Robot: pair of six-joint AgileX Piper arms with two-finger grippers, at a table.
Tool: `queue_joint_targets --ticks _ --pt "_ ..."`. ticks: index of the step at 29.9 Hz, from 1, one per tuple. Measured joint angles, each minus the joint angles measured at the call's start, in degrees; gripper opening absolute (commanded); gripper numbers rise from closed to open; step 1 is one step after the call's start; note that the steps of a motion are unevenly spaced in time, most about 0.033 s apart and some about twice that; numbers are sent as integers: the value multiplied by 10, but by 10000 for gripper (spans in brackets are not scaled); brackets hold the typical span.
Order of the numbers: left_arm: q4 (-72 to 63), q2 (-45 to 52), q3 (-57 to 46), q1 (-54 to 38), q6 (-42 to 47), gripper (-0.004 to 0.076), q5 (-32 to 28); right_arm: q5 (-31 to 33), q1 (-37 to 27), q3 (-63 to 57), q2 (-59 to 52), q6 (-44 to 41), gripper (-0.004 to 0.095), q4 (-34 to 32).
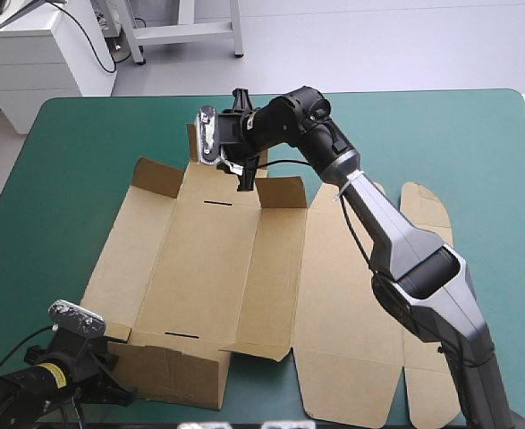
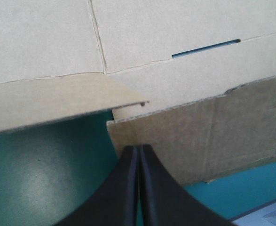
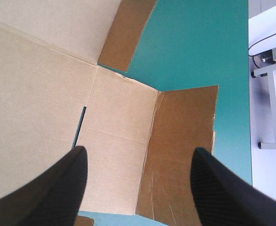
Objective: Fold the box
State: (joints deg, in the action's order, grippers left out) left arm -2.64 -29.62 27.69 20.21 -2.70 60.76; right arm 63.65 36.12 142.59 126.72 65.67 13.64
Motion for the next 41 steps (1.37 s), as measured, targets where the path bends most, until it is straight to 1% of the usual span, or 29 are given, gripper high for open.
queue_joint_targets --ticks 2,4,7,9,10,14,17,19,21,22,23,27,29,31,37,41 --pt "0 0 0 0 0 -8 0 0 0 0 0 -37 563 -12" --pt "0 0 0 0 0 -8 0 10 0 0 0 -62 460 -24" --pt "0 0 0 0 0 -8 -1 41 0 0 -1 -88 220 -39" --pt "0 0 0 0 0 -8 -1 63 0 0 -3 -98 31 -44" --pt "0 0 0 0 0 -8 -1 72 0 0 -6 -101 -18 -47" --pt "0 0 0 0 0 -8 -1 79 0 0 -29 -112 -19 -57" --pt "0 0 0 0 0 -8 -1 79 0 0 -56 -150 -19 -79" --pt "0 0 0 0 0 -8 -1 79 0 0 -71 -200 -20 -103" --pt "0 0 0 0 0 -8 -1 80 0 0 -86 -258 -19 -141" --pt "0 0 0 0 0 -8 -1 80 0 0 -91 -286 -19 -164" --pt "0 0 0 0 0 -8 -1 80 0 0 -98 -336 -19 -191" --pt "0 0 0 0 0 -8 -1 80 -12 0 -117 -479 -19 -290" --pt "0 0 0 0 0 -8 -1 80 -30 0 -129 -516 -20 -306" --pt "0 0 0 0 0 -8 -1 80 -52 0 -140 -527 -20 -294" --pt "0 0 0 0 0 -8 -1 80 -129 -4 -181 -532 -20 -197" --pt "0 0 0 0 0 -8 -1 80 -167 -69 -228 -519 -20 -181"
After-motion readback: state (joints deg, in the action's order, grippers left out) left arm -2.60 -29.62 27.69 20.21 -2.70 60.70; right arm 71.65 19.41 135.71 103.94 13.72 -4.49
